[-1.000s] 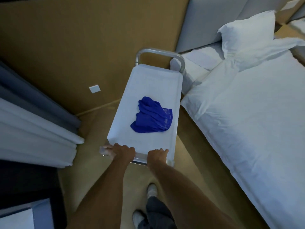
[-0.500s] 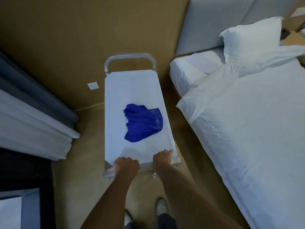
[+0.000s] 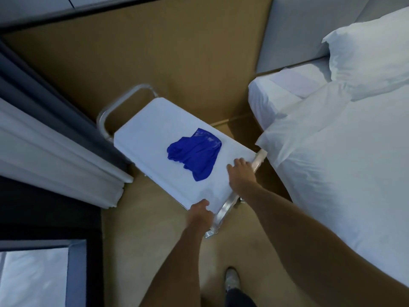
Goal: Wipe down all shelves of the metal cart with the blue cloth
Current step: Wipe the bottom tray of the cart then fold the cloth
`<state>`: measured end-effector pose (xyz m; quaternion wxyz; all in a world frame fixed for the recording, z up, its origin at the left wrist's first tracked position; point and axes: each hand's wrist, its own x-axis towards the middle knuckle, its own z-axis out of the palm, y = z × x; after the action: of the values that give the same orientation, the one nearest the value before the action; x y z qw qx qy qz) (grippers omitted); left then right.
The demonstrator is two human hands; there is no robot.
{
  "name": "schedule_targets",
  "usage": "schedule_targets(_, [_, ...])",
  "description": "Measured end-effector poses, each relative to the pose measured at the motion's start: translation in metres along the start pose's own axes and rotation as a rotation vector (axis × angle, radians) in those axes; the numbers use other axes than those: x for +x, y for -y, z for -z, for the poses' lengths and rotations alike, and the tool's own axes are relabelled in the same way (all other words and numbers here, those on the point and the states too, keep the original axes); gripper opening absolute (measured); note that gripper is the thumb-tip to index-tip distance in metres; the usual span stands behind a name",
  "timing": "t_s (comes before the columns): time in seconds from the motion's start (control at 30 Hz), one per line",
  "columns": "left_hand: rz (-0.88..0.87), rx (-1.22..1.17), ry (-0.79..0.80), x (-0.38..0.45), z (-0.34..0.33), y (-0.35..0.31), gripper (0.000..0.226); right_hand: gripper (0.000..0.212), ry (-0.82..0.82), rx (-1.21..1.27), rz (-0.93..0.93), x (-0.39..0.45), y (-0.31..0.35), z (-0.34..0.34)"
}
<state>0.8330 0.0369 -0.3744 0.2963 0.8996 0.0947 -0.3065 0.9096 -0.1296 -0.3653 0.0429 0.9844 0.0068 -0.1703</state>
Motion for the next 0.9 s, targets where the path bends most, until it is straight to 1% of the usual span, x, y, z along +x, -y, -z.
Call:
schedule_targets(0.07, [-0.002, 0.035, -0.035, 0.003, 0.017, 0.003, 0.035, 0.040, 0.009, 0.017, 0.059, 0.001, 0.014, 0.007])
schedule_targets(0.1, [0.025, 0.040, -0.072, 0.006, 0.026, 0.007, 0.034, 0.038, 0.036, 0.031, 0.077, 0.002, 0.021, 0.009])
schedule_targets(0.2, [0.137, 0.103, -0.161, 0.025, 0.057, 0.029, 0.028, 0.036, 0.145, 0.068, 0.118, 0.011, 0.041, 0.006])
schedule_targets(0.27, [0.199, 0.123, -0.174, 0.041, 0.075, 0.049, 0.026, 0.036, 0.224, 0.112, 0.124, 0.019, 0.055, -0.001])
schedule_targets(0.4, [0.329, 0.186, -0.152, 0.081, 0.099, 0.102, 0.030, 0.039, 0.320, 0.176, 0.086, 0.045, 0.091, -0.016])
schedule_targets(0.47, [0.398, 0.149, -0.153, 0.108, 0.110, 0.123, 0.034, 0.034, 0.363, 0.234, 0.053, 0.065, 0.113, -0.025])
schedule_targets(0.53, [0.453, 0.135, -0.138, 0.141, 0.119, 0.139, 0.033, 0.027, 0.431, 0.285, 0.046, 0.084, 0.135, -0.038])
schedule_targets(0.67, [0.466, 0.191, -0.112, 0.198, 0.121, 0.168, 0.031, 0.030, 0.519, 0.283, -0.018, 0.129, 0.169, -0.065])
schedule_targets(0.77, [0.477, 0.258, -0.067, 0.210, 0.117, 0.184, 0.025, 0.032, 0.561, 0.237, -0.106, 0.171, 0.175, -0.065])
schedule_targets(0.83, [0.468, 0.292, -0.009, 0.213, 0.120, 0.193, 0.032, 0.036, 0.601, 0.226, -0.160, 0.196, 0.179, -0.064])
schedule_targets(0.9, [0.449, 0.268, 0.004, 0.223, 0.130, 0.196, 0.037, 0.038, 0.635, 0.207, -0.207, 0.216, 0.183, -0.058])
